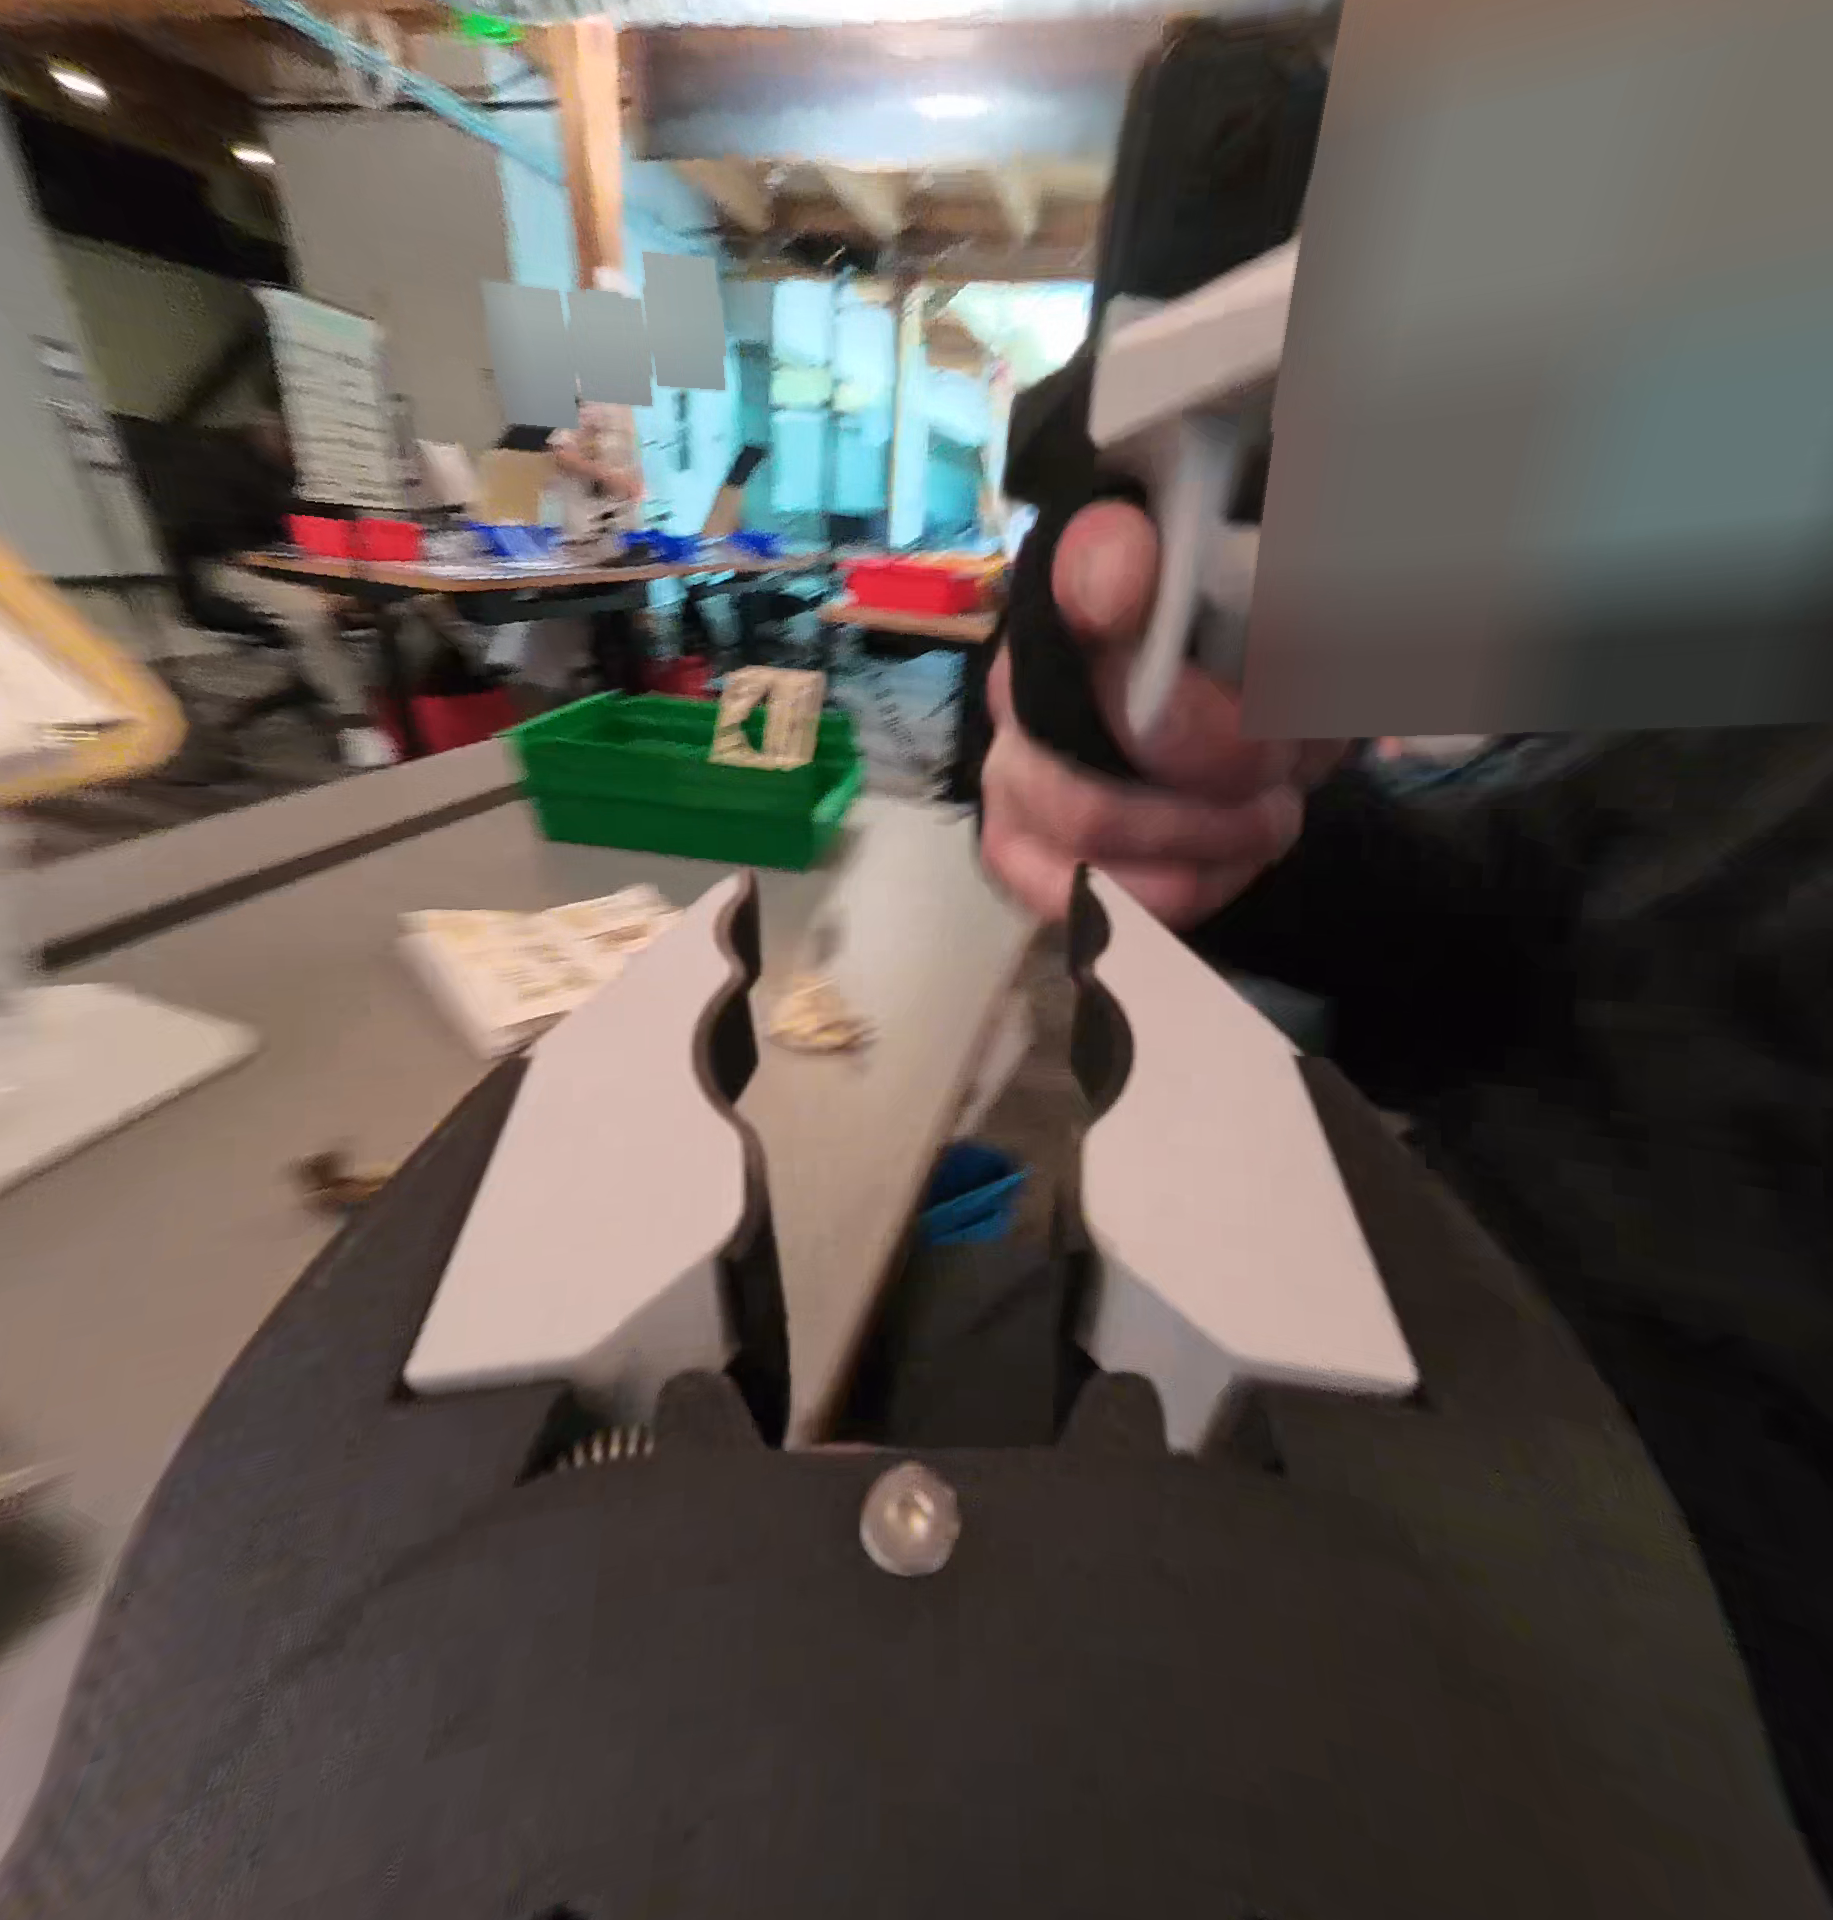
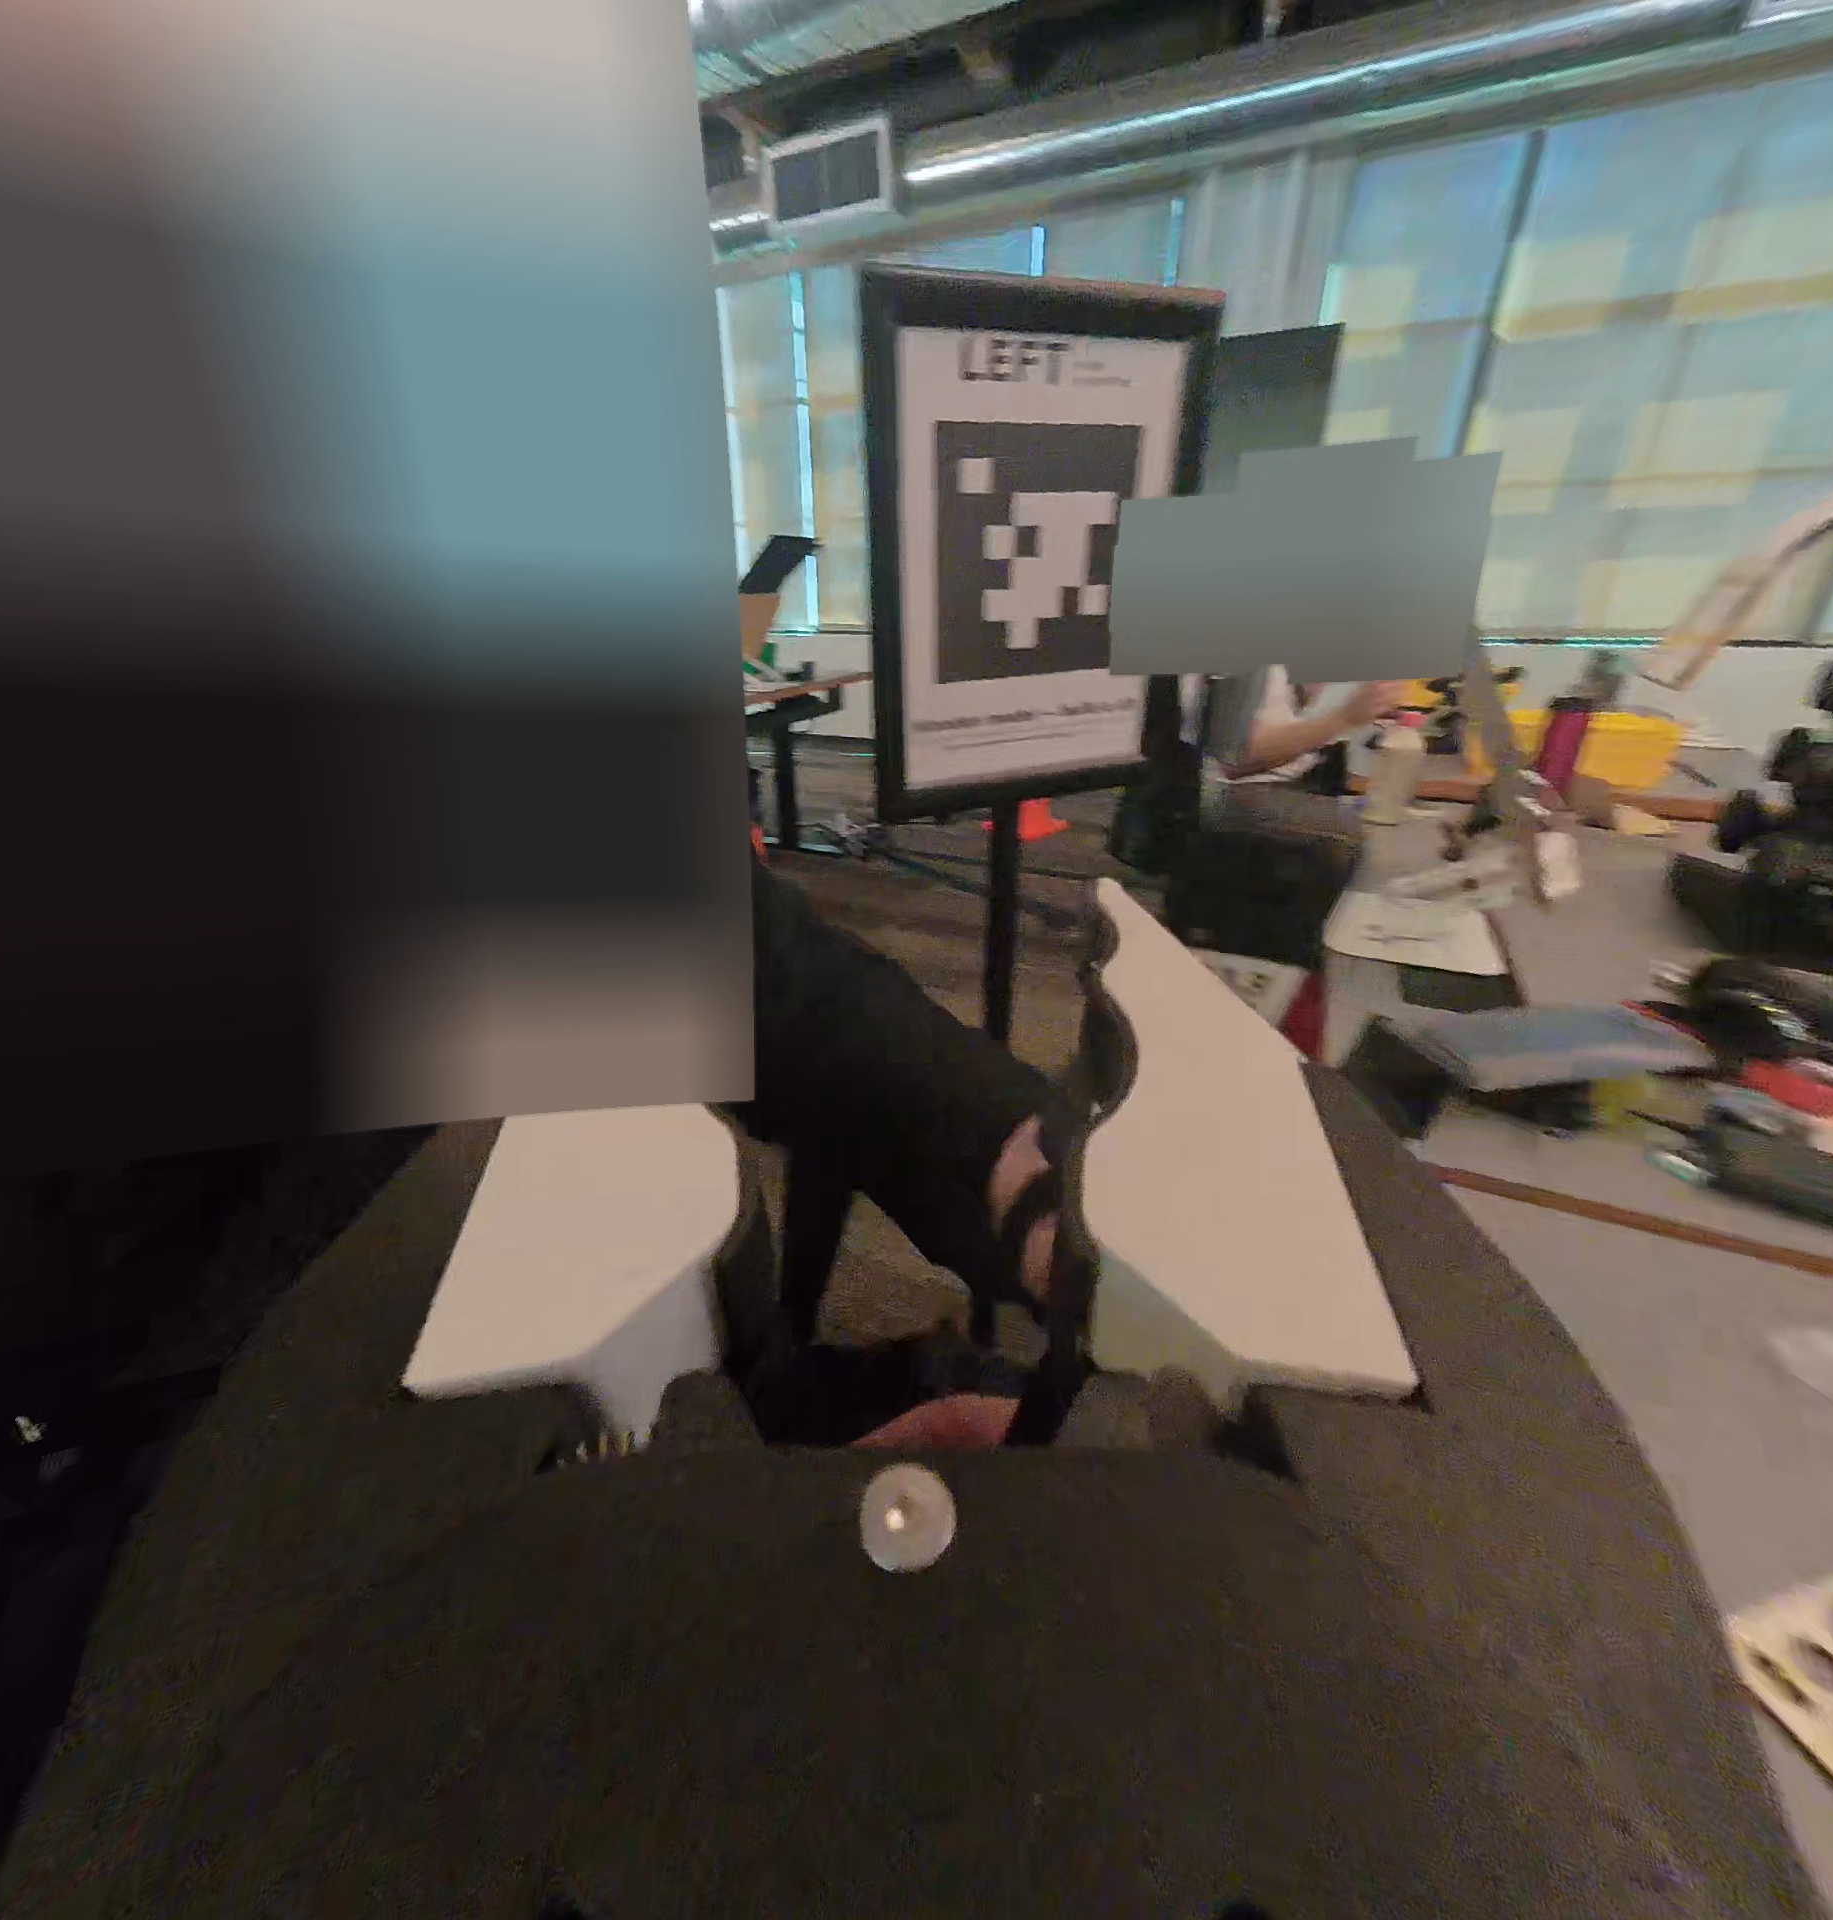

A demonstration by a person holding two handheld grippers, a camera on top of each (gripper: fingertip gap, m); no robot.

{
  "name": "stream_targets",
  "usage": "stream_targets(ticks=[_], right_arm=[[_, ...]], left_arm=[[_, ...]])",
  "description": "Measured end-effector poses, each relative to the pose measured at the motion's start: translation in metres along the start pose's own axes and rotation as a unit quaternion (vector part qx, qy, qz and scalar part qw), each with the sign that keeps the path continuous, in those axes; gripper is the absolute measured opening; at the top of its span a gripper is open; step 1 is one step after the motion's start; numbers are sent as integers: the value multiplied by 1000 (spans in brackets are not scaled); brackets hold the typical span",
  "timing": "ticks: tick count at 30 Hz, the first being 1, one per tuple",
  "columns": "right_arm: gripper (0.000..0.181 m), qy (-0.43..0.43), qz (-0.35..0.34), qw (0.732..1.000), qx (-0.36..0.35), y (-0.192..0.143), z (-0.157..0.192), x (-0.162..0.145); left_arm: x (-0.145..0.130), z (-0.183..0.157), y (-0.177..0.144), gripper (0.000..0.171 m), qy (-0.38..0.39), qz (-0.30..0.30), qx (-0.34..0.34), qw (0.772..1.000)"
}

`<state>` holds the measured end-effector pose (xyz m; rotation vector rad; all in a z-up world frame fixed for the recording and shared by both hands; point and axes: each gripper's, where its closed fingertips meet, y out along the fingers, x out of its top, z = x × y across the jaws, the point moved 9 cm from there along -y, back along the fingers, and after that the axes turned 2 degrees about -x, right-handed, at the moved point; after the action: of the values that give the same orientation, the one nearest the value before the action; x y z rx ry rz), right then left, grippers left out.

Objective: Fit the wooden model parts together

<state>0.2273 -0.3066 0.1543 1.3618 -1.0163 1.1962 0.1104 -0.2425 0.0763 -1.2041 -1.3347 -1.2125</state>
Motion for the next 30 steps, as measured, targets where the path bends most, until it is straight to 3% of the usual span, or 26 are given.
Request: stream_targets(ticks=[1,3,7,11,13,16,20,24,27,30], right_arm=[[46,-26,4,998,-56,-23,-15,0],[25,-68,65,974,-204,-73,-52,-12],[21,-16,135,931,-338,-154,-103,-48],[19,23,152,908,-389,-177,-120,-77],[16,10,192,897,-398,-175,-123,-89],[15,3,208,890,-406,-173,-125,-97],[15,-8,218,885,-412,-172,-128,-103],[16,-6,225,883,-412,-171,-131,-109],[15,-7,226,885,-408,-169,-132,-112],[15,-10,234,882,-409,-168,-133,-114]], left_arm=[[-2,16,-6,63,37,25,37,998],[-12,47,-19,67,93,77,86,989],[-45,94,-30,60,204,220,108,948],[-69,121,-17,46,290,320,57,900],[-81,132,-10,45,376,382,33,844],[-94,139,-4,40,485,407,0,774],[-115,136,1,39,585,397,-42,705],[-128,136,3,26,638,381,-44,667],[-131,136,8,5,652,365,-34,664],[-130,138,12,2,649,356,-20,672]])
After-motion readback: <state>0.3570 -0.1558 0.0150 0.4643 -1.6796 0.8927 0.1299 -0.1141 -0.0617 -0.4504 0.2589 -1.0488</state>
